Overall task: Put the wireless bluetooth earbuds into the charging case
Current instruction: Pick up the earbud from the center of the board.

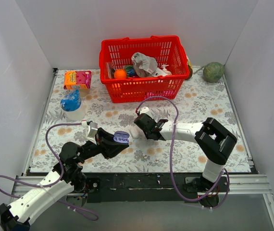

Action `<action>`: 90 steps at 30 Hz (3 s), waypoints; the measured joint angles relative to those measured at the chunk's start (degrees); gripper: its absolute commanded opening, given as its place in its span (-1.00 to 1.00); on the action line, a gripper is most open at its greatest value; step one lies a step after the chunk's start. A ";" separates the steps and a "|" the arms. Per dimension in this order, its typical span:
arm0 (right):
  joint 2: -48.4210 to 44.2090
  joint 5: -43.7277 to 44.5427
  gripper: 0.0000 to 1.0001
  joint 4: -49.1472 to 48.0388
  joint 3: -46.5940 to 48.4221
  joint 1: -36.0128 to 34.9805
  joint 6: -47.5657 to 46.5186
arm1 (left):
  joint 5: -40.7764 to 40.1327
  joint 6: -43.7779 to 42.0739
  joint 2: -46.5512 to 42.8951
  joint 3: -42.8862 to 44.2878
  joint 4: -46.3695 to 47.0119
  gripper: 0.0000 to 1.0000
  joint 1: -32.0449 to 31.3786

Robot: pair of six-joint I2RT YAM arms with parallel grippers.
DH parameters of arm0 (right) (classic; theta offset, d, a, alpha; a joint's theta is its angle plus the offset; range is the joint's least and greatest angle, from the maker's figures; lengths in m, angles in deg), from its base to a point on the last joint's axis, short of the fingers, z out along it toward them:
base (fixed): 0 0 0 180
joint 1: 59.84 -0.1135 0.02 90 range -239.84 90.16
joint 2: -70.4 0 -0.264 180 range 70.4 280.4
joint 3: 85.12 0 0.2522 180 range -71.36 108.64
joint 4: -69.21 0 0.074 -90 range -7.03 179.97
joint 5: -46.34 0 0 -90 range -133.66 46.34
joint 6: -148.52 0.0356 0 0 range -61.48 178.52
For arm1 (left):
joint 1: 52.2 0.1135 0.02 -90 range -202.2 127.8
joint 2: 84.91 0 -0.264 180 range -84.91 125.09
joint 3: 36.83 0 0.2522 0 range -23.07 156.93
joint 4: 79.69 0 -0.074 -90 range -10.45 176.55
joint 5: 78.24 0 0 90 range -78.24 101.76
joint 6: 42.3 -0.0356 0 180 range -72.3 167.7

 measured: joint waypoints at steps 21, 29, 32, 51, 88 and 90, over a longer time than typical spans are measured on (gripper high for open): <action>-2.40 0.00 -0.17 -0.85 -2.95 1.51 0.44 | 0.02 0.42 0.63 0.00 0.42 -1.00 0.00; -4.15 -0.33 -0.17 -1.88 -5.16 2.47 1.22 | 0.04 0.46 0.70 0.00 0.50 -1.00 0.00; -5.40 -0.52 -0.18 -2.49 -6.69 3.08 1.77 | 0.04 0.50 0.92 0.00 0.79 -1.00 0.00; -12.13 -8.44 -0.74 -9.62 -15.34 9.62 5.01 | 0.52 1.27 2.27 0.00 2.58 -1.00 0.00; -25.00 -33.62 -0.97 -11.76 -17.51 8.74 4.17 | -0.94 1.90 -1.57 0.00 2.08 -1.00 0.00; -27.50 -38.88 -0.97 -12.83 -17.51 9.66 4.37 | -1.75 1.68 -2.23 0.00 1.51 -1.00 0.00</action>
